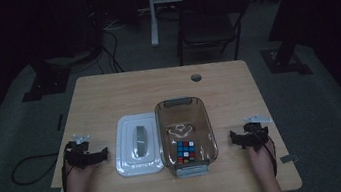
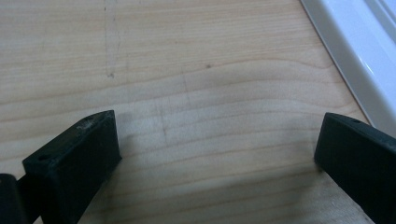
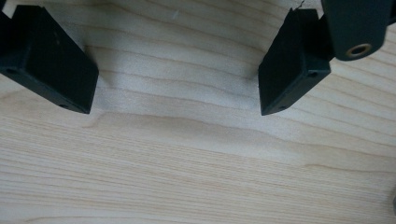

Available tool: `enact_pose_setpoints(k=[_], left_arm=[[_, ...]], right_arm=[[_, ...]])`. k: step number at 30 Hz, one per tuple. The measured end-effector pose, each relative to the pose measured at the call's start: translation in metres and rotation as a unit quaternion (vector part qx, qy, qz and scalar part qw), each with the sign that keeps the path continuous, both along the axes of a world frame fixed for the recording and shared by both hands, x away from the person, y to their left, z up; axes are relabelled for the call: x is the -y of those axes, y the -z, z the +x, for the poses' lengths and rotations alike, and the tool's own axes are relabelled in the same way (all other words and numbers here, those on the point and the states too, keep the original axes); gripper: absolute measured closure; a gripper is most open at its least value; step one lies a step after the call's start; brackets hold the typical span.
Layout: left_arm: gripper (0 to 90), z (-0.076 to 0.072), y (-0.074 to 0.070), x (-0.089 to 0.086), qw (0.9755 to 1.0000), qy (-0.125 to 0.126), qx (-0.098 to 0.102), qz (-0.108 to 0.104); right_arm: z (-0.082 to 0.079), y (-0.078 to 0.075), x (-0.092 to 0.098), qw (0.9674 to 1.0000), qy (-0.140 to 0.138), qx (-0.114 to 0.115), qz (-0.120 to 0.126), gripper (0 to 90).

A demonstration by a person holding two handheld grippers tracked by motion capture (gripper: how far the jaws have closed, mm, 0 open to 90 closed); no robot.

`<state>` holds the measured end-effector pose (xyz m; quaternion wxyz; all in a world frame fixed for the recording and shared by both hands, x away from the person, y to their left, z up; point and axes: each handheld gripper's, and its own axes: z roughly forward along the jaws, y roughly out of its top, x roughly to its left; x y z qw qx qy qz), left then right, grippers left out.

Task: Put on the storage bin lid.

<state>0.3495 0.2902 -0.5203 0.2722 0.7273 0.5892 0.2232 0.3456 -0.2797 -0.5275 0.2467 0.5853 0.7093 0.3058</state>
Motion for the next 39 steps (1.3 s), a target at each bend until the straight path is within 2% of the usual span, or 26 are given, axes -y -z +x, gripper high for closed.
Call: enact_pose_setpoints(k=[1, 2, 5, 10, 17, 19, 23, 26, 33, 36, 39], left_arm=[[0.7, 0.000, 0.000, 0.000, 1.0000, 0.000, 0.000, 0.000], [0.7, 0.000, -0.002, 0.000, 0.9999, -0.008, -0.004, -0.010], [0.7, -0.001, -0.009, 0.000, 0.9997, -0.011, -0.001, -0.023], [0.7, -0.006, -0.022, 0.011, 0.9997, 0.002, 0.002, -0.022], [0.7, -0.012, -0.031, 0.029, 0.9995, 0.029, -0.003, -0.014], [0.8, -0.014, -0.036, 0.037, 0.9987, 0.046, 0.001, -0.020], [0.7, -0.016, -0.042, 0.045, 0.9977, 0.062, 0.003, -0.028], [0.8, -0.017, -0.046, 0.055, 0.9960, 0.078, 0.004, -0.042], [0.8, -0.019, -0.049, 0.071, 0.9933, 0.104, 0.003, -0.051], [0.8, -0.018, -0.050, 0.083, 0.9907, 0.124, 0.004, -0.056], [3.2, -0.017, -0.050, 0.089, 0.9897, 0.132, 0.002, -0.055]], right_arm=[[0.000, 0.000, 0.000, 1.0000, 0.000, 0.000, 0.000, 11.9], [0.000, 0.000, 0.000, 1.0000, 0.000, 0.000, 0.000, 11.9], [0.000, 0.000, 0.000, 1.0000, 0.000, 0.000, 0.000, 11.9], [0.000, 0.000, 0.000, 1.0000, 0.000, 0.000, 0.000, 12.0], [0.000, 0.000, 0.000, 1.0000, 0.000, 0.000, 0.000, 11.9], [0.000, 0.000, 0.000, 1.0000, 0.000, 0.000, 0.000, 11.9], [0.000, 0.000, 0.000, 1.0000, 0.000, 0.000, 0.000, 11.9], [0.000, 0.000, 0.000, 1.0000, 0.000, 0.000, 0.000, 11.9], [0.000, 0.000, 0.000, 1.0000, 0.000, 0.000, 0.000, 11.9], [0.000, 0.000, 0.000, 1.0000, 0.001, 0.000, 0.000, 12.0], [0.000, 0.000, 0.000, 1.0000, 0.000, 0.000, 0.000, 11.9]])
